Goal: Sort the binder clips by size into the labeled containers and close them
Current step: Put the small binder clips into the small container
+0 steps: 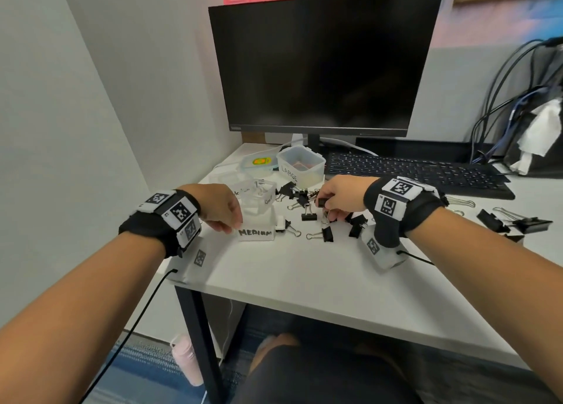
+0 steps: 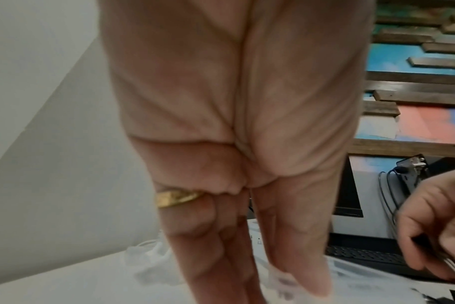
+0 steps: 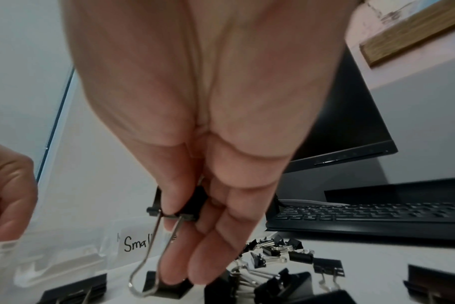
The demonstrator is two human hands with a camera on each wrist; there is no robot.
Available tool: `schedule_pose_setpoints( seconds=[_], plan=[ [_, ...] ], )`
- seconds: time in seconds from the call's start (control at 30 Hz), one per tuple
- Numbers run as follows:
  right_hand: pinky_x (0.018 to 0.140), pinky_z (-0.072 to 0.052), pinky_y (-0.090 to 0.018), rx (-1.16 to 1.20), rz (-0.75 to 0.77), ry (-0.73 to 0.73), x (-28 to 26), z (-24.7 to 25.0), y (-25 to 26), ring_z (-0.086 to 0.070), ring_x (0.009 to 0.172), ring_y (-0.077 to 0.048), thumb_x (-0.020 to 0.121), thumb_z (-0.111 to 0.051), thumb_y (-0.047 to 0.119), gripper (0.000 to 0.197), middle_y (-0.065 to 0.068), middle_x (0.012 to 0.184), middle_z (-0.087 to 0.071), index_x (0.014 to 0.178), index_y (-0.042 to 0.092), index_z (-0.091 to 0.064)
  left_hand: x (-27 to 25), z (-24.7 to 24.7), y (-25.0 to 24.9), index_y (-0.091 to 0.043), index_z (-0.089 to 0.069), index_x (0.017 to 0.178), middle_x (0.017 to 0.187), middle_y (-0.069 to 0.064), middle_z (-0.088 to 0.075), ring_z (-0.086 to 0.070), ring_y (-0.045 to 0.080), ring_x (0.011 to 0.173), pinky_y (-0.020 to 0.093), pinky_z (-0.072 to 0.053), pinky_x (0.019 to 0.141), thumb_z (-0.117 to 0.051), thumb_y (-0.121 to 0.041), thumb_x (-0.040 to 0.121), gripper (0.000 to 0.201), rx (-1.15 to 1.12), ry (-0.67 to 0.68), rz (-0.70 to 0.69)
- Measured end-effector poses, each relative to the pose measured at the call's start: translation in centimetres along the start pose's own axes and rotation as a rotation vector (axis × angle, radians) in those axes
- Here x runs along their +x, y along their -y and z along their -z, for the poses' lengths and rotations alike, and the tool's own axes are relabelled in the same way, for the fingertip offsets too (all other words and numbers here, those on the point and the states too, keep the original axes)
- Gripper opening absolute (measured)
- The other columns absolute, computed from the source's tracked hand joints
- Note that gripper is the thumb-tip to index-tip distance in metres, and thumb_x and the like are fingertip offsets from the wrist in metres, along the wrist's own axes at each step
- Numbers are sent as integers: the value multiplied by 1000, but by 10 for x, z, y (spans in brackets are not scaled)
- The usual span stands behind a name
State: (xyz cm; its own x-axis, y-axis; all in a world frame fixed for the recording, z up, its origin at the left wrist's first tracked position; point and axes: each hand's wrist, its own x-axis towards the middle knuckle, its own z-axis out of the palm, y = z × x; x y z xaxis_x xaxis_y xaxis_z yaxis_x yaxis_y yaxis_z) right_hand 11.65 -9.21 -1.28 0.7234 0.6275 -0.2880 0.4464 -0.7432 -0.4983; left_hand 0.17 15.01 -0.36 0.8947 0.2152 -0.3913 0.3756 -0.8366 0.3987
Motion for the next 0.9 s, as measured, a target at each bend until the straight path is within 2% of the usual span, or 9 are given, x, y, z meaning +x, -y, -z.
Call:
schedule_pose_setpoints(
  seconds=[0.13, 0.23, 0.33, 0.43, 0.57, 0.7, 0.77, 0.83, 0.9],
  plan=[
    [72, -56, -28, 39, 16, -4, -2, 3, -8, -68, 79, -17, 98, -46, 6, 20, -12, 104, -68, 114, 8, -58, 5, -4, -5, -12, -69, 89, 97, 13, -73, -69, 22, 92, 33, -56, 89, -67, -11, 86, 4, -28, -12, -37],
    [66, -54, -26, 50, 0, -57, -4, 7, -14, -68, 78, -18, 97, -48, 8, 13, -12, 102, -69, 105, 13, -57, 5, -5, -13, -13, -68, 86, 92, 12, -73, -69, 16, 80, 27, -57, 82, -68, -11, 86, 2, -5, 21, -47],
    [63, -54, -24, 35, -8, -135, -5, 14, -20, -61, 64, -10, 97, -46, 9, 25, -4, 81, -65, 120, 8, -59, 4, -7, -22, -14, -67, 92, 80, 6, -72, -68, 4, 64, 16, -56, 66, -66, -11, 87, 6, -3, 59, -67],
    [70, -56, -29, 40, 3, -170, -4, 19, -20, -60, 70, -13, 98, -45, 8, 33, -7, 86, -64, 129, 12, -56, 3, -8, -27, -15, -65, 101, 76, 4, -71, -68, 3, 63, 15, -55, 63, -64, -13, 89, 12, 8, 80, -79],
    [63, -56, -24, 55, 37, -222, -3, 24, -20, -64, 73, -16, 96, -50, 8, 30, -8, 96, -66, 125, 14, -56, 4, -5, -30, -21, -60, 109, 105, 7, -65, -62, 13, 79, 21, -54, 70, -69, -27, 85, 27, 135, 14, -51],
    [71, -58, -31, 51, 19, -167, -1, 21, -20, -67, 77, -21, 93, -56, 6, 17, -16, 100, -70, 109, 10, -63, -1, -9, -32, -35, -47, 125, 127, -11, -41, -64, 20, 85, 24, -50, 77, -70, -49, 79, 53, 253, -13, -62],
    [77, -59, -33, 1, 4, -79, -1, 16, -18, -69, 82, -23, 93, -54, 4, 18, -12, 97, -69, 106, 10, -66, -1, -12, -34, -35, -46, 124, 131, -14, -39, -64, 21, 90, 25, -50, 79, -68, -50, 80, 51, 280, 15, -77],
    [73, -57, -28, -97, -2, -9, 0, 11, -15, -65, 78, -20, 94, -52, 2, 22, -5, 91, -67, 106, 11, -68, -1, -14, -36, -32, -49, 117, 131, -13, -43, -61, 17, 84, 22, -46, 68, -66, -47, 84, 40, 308, 39, -83],
    [73, -56, -27, -209, -1, 35, 3, 6, -13, -63, 77, -19, 93, -51, 3, 25, -5, 97, -67, 106, 14, -70, -1, -12, -38, -28, -52, 113, 128, -11, -46, -58, 15, 79, 21, -43, 65, -65, -44, 85, 35, 355, 43, -80]
  ],
)
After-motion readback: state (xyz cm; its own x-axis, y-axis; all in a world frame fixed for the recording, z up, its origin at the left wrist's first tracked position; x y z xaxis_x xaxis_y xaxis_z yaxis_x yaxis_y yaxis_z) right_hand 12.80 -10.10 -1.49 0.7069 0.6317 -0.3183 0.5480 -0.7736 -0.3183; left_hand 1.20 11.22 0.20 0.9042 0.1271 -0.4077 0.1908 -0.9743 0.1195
